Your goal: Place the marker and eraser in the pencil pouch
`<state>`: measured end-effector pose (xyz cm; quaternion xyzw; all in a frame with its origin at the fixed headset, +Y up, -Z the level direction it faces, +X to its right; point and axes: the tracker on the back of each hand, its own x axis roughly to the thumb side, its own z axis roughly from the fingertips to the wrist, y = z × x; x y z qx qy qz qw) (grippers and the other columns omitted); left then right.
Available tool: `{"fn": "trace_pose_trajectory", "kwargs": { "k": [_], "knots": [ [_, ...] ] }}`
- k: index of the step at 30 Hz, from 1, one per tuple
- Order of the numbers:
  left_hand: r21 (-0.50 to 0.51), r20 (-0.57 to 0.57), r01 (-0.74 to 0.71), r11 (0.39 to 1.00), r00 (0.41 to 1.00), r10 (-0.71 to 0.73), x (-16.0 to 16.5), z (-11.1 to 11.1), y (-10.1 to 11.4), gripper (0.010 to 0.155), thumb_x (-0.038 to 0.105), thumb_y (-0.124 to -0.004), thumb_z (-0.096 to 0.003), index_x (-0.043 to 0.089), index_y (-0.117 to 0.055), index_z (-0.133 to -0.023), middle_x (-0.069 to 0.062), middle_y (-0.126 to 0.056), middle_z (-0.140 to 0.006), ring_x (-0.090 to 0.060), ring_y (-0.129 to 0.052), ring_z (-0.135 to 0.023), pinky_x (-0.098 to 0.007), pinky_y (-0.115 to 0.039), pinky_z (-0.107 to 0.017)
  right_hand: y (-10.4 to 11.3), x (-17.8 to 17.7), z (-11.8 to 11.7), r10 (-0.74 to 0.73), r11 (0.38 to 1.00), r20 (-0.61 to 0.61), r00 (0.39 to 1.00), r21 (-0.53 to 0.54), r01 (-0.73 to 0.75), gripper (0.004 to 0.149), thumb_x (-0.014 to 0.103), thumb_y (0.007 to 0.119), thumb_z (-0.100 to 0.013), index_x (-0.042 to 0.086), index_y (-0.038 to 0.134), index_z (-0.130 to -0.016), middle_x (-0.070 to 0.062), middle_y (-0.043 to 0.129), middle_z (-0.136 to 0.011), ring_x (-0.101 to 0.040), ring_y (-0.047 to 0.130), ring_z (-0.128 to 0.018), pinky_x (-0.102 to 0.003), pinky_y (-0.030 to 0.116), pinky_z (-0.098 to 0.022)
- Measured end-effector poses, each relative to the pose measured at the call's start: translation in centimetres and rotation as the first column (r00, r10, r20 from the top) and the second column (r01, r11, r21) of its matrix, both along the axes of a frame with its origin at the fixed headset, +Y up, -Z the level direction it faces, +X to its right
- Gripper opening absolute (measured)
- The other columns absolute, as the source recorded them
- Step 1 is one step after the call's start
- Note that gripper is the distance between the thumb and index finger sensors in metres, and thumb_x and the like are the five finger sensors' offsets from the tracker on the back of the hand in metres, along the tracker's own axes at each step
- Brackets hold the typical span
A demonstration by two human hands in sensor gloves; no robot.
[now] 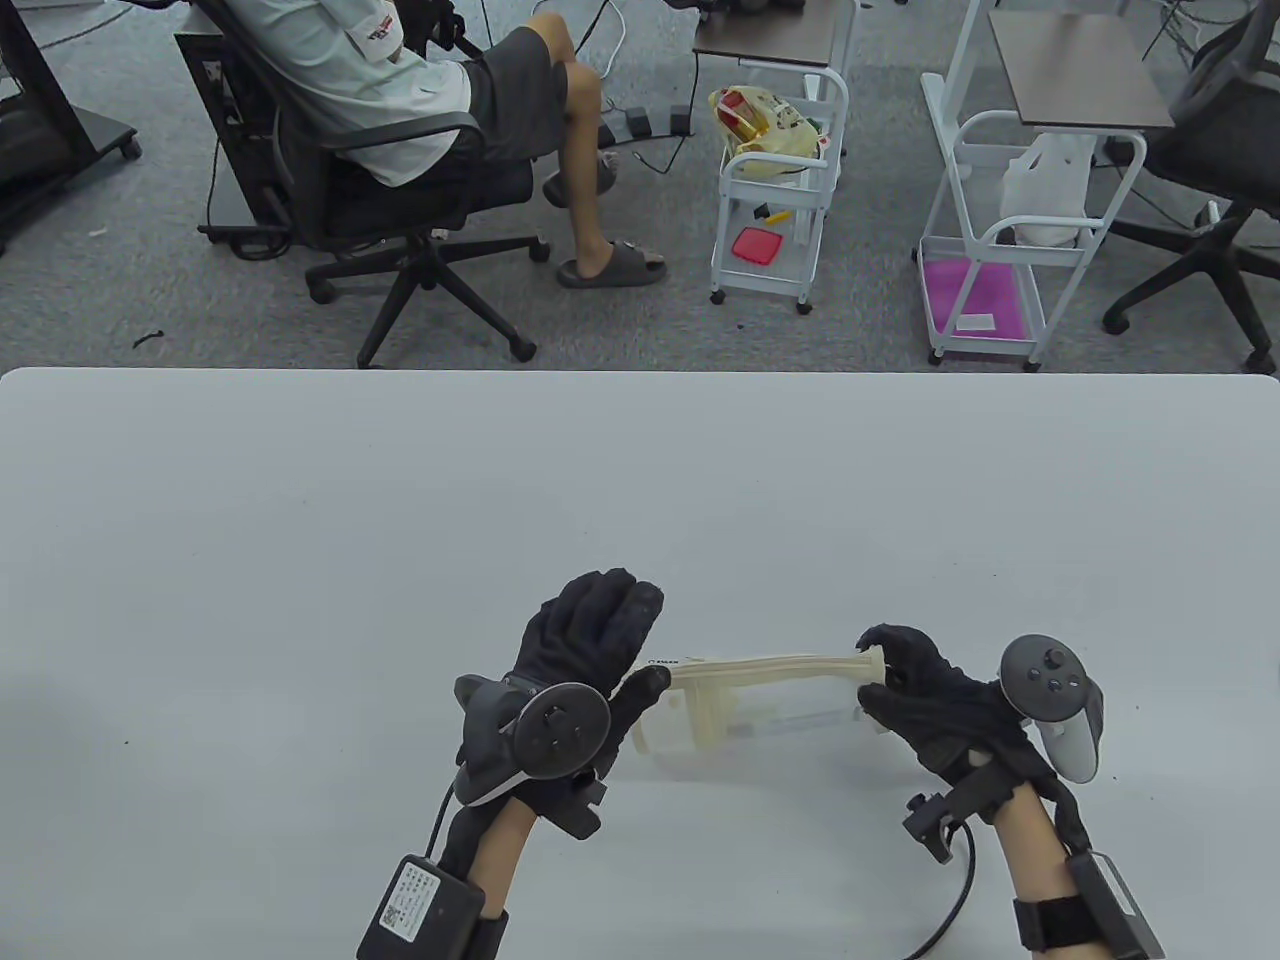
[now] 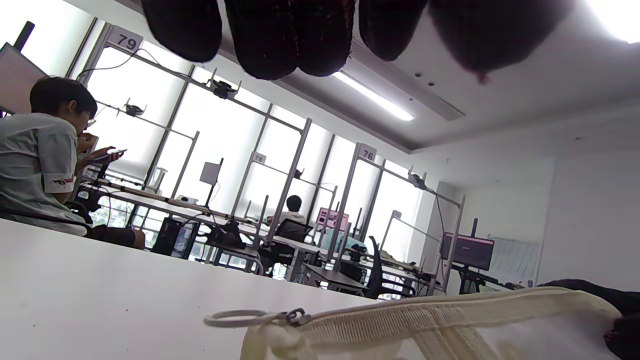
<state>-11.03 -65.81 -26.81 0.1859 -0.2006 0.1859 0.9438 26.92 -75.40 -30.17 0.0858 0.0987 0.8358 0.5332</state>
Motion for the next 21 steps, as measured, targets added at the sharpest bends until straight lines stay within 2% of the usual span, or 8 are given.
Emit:
{"fn": "trace_pose_trajectory", "kwargs": {
  "k": [2, 8, 11, 16, 20, 21],
  "knots": [
    [0.024, -0.009, -0.007, 1.0, 1.0, 0.008, -0.6, 0.0, -0.4, 0.071, 0.057, -0.066, -0.0419, 0.035, -0.053, -0.109, -0.004, -0.062, -0.117, -0.031, -0.068, -0.107, -0.056, -0.064, -0.075, -0.4, -0.2, -0.1, 0.055, 0.998, -0.003, 0.998, -0.024, -0.055, 0.065, 0.036, 0.084, -0.047, 0.021, 0.056, -0.104, -0.025, 0.057, -0.11, -0.053, 0.081, -0.089, -0.061, 0.074, -0.057],
    [-0.007, -0.039, -0.028, 1.0, 0.999, 0.028, -1.7, -0.1, -1.3, 0.072, 0.057, -0.066, -0.042, 0.034, -0.053, -0.109, -0.004, -0.063, -0.116, -0.031, -0.069, -0.107, -0.056, -0.064, -0.075, -0.8, -0.4, -0.3, 0.172, 0.982, -0.003, 0.985, -0.075, -0.172, 0.07, 0.037, 0.084, -0.047, 0.016, 0.055, -0.107, -0.027, 0.056, -0.109, -0.054, 0.079, -0.089, -0.061, 0.071, -0.058],
    [-0.02, -0.049, -0.046, 0.999, 0.998, 0.045, -2.1, -0.2, -1.6, 0.072, 0.057, -0.066, -0.042, 0.034, -0.053, -0.109, -0.004, -0.064, -0.116, -0.031, -0.069, -0.106, -0.056, -0.064, -0.075, -0.8, -0.3, -0.3, 0.17, 0.982, -0.003, 0.985, -0.085, -0.17, 0.071, 0.038, 0.084, -0.047, 0.015, 0.054, -0.108, -0.027, 0.056, -0.109, -0.053, 0.078, -0.09, -0.062, 0.07, -0.058],
    [-0.023, -0.059, -0.031, 0.999, 0.998, 0.03, -2.2, -0.2, -1.8, 0.073, 0.057, -0.066, -0.0419, 0.034, -0.052, -0.109, -0.004, -0.064, -0.116, -0.031, -0.069, -0.107, -0.056, -0.064, -0.075, 0.5, 0.6, 0.0, 0.194, 0.975, -0.05, 0.98, -0.103, -0.198, 0.082, 0.042, 0.085, -0.047, 0.015, 0.044, -0.113, -0.026, 0.047, -0.113, -0.058, 0.066, -0.097, -0.066, 0.062, -0.063],
    [-0.022, -0.056, -0.031, 0.999, 0.998, 0.03, -2.2, -0.1, -1.7, 0.073, 0.057, -0.066, -0.0419, 0.033, -0.051, -0.109, -0.004, -0.063, -0.117, -0.031, -0.068, -0.107, -0.056, -0.064, -0.075, 2.4, 1.5, 0.7, 0.284, 0.958, 0.03, 0.958, 0.036, -0.285, 0.084, 0.042, 0.086, -0.046, 0.015, 0.043, -0.113, -0.024, 0.043, -0.115, -0.057, 0.057, -0.102, -0.068, 0.055, -0.066],
    [-0.022, -0.054, -0.03, 0.999, 0.998, 0.029, -2.2, -0.1, -1.7, 0.074, 0.058, -0.066, -0.0417, 0.034, -0.051, -0.11, -0.004, -0.062, -0.117, -0.031, -0.068, -0.108, -0.056, -0.064, -0.075, 3.2, 1.7, 1.0, 0.311, 0.944, 0.073, 0.948, 0.097, -0.317, 0.084, 0.041, 0.085, -0.046, 0.015, 0.042, -0.113, -0.023, 0.041, -0.116, -0.057, 0.054, -0.103, -0.069, 0.053, -0.067]
  ]
}}
